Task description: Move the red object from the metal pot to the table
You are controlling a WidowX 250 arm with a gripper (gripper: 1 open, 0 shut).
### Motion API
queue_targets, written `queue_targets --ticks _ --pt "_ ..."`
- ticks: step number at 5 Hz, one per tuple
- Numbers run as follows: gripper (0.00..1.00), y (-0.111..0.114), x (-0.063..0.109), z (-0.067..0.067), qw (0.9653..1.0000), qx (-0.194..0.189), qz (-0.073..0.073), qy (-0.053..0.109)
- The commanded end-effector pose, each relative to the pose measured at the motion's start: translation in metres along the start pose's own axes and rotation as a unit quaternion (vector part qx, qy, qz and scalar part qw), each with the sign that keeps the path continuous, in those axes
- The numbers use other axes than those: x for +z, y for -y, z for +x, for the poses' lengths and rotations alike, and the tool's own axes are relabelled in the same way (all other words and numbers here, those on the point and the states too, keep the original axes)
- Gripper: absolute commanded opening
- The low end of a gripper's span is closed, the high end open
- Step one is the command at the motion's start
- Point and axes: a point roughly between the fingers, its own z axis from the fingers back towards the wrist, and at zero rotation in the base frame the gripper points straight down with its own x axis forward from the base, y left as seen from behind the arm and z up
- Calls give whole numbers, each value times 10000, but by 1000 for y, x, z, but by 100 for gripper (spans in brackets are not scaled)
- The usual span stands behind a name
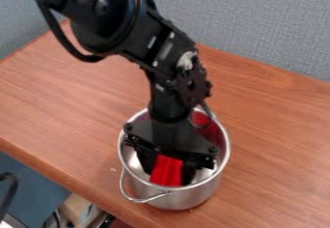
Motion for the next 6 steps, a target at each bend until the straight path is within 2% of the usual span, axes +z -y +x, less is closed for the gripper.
queue_targets --ticks 1,6 --pt "0 -3 12 11 9998 111 -54 144" --pt "0 -10 19 18 9997 146 -68 161"
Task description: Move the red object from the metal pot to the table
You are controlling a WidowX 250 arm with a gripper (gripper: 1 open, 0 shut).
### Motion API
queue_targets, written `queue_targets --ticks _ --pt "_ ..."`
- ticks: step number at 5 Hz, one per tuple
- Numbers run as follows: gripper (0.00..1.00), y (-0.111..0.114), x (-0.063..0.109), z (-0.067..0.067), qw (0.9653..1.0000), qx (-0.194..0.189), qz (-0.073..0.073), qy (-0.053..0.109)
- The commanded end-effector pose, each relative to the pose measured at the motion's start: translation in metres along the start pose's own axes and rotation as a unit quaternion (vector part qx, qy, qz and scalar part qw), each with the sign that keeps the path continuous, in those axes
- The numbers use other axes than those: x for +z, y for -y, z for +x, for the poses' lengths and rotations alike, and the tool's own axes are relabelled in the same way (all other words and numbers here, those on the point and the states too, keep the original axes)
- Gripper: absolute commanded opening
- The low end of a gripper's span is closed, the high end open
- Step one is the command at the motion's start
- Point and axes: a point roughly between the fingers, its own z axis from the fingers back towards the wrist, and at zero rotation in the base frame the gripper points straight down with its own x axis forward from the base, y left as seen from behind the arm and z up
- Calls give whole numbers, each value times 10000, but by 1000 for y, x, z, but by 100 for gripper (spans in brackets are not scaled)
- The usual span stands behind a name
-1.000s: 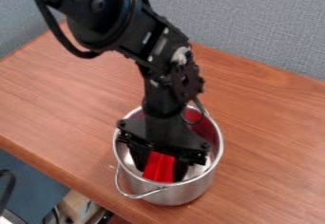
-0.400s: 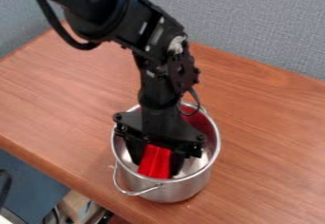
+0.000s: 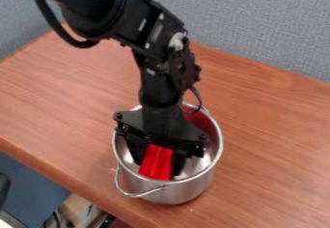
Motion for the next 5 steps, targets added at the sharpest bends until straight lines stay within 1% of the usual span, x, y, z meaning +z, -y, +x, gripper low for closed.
queue_targets --ticks 1,5 --pt "0 -2 11 12 9996 105 -99 263" --pt "0 -6 14 11 9995 131 -140 252"
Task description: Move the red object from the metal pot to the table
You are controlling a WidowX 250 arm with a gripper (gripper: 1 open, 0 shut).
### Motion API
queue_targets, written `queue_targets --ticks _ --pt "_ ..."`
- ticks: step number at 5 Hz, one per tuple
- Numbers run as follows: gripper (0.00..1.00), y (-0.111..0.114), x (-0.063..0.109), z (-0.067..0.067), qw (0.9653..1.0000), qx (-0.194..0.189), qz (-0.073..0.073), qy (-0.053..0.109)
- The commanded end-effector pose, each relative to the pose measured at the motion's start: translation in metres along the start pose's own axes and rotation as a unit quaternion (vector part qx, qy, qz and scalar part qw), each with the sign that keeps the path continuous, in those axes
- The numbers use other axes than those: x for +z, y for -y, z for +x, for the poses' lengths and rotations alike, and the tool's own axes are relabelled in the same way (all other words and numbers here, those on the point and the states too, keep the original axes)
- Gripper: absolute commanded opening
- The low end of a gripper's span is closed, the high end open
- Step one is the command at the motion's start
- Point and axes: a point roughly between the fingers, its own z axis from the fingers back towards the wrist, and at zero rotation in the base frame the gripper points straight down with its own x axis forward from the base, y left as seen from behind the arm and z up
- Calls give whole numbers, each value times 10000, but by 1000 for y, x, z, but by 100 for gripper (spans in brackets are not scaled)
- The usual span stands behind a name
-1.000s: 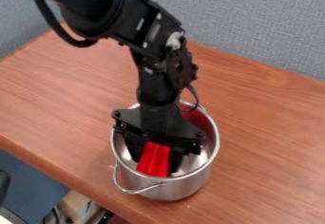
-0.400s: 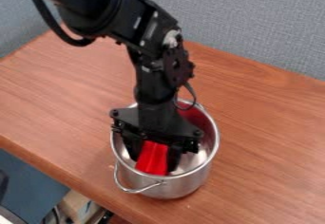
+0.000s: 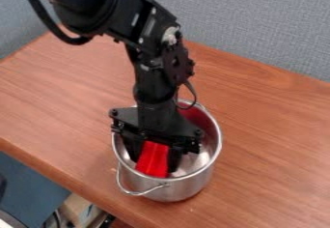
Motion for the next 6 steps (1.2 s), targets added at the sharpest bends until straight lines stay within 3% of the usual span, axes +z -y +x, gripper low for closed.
queue_targets --ticks 1,6 --pt "0 -1 12 10 9996 95 -94 255" --pt "0 -3 13 10 9996 139 -116 200"
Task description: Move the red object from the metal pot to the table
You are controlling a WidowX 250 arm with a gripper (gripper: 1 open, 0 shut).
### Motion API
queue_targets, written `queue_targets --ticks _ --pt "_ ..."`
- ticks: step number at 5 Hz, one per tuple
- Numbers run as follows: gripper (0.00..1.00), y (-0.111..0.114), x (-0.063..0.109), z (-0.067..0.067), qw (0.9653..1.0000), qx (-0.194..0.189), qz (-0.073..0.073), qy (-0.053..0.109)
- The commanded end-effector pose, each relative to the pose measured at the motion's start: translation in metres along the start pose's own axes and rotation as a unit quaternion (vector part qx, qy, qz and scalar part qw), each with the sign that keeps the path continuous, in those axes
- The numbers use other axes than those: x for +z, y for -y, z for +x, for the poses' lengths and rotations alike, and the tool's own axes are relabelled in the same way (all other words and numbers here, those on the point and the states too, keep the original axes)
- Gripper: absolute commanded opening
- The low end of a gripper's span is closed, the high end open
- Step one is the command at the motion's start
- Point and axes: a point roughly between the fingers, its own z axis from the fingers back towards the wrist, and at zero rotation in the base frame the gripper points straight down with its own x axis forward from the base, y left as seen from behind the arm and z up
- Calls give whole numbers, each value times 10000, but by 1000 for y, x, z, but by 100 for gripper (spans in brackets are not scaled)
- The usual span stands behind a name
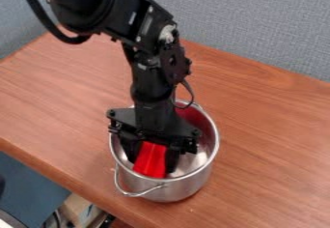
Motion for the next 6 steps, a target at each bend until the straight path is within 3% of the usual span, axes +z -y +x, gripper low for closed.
queue_targets --ticks 1,3,4,5,6 --pt "0 -2 13 11 9995 136 -102 271" --pt "0 -4 20 11 9995 150 -142 251" --pt "0 -16 44 18 9985 260 -327 343" --pt "0 -48 75 35 9948 680 -482 594" --pt "0 -75 94 45 9903 1068 -573 679"
